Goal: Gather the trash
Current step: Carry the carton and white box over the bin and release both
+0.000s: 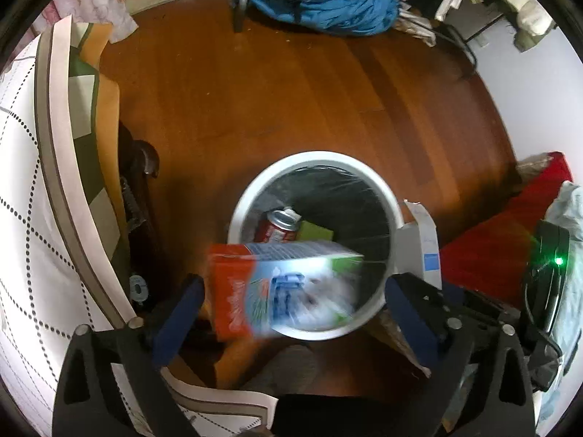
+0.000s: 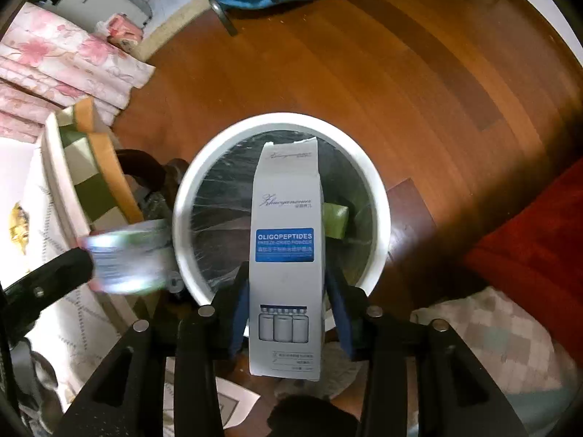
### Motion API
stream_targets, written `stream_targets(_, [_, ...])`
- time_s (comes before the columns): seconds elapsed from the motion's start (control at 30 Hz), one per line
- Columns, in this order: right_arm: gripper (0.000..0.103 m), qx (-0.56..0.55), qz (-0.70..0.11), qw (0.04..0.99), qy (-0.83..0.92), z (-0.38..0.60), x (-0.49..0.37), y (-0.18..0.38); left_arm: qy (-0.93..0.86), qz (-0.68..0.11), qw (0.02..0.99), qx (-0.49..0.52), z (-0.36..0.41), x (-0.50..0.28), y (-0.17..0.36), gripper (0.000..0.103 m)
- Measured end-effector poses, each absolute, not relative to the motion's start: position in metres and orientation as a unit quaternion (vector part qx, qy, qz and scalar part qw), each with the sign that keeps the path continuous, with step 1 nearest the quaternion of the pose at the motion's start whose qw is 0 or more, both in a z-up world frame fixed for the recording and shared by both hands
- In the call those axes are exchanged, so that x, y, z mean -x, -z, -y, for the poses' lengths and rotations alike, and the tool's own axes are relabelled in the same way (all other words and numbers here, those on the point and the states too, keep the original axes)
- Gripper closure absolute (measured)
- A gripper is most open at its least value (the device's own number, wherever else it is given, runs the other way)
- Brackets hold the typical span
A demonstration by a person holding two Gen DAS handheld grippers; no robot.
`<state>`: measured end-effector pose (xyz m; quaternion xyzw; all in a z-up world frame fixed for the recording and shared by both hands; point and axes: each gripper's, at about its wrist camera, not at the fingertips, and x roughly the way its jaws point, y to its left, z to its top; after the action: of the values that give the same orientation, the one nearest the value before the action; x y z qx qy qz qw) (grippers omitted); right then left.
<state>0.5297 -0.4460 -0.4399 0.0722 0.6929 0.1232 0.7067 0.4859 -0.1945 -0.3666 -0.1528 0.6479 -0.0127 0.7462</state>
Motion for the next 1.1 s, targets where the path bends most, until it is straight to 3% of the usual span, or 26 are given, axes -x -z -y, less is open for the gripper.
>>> stream_targets(0.03, [0.031,-0.071,-0.694,0.707,-0.117,0.447,-0.531,0.443,0.008,-0.648,0.747,0.150,0.193,-0.485,0.368,0.001])
stream_targets(0.1, [0.008,-0.069,-0.692,0.710,-0.110,0.450,-0.531,0.445,-0.005,-0.647,0.750,0.140,0.189,-0.480,0.369,0.001])
stream_targets(0.47, [0.003,-0.025,-0.696,0.714,-0.070,0.443,-0.508,0.438,-0.049,-0.644,0.760,0.074,0.191,-0.450,0.376,0.001])
stream_targets(1.1, [0.003,-0.005,-0.669,0.741,-0.059,0.449,-0.483,0.384,-0.053,-0.612,0.787,0.053,0.205,-0.439,0.334,0.001])
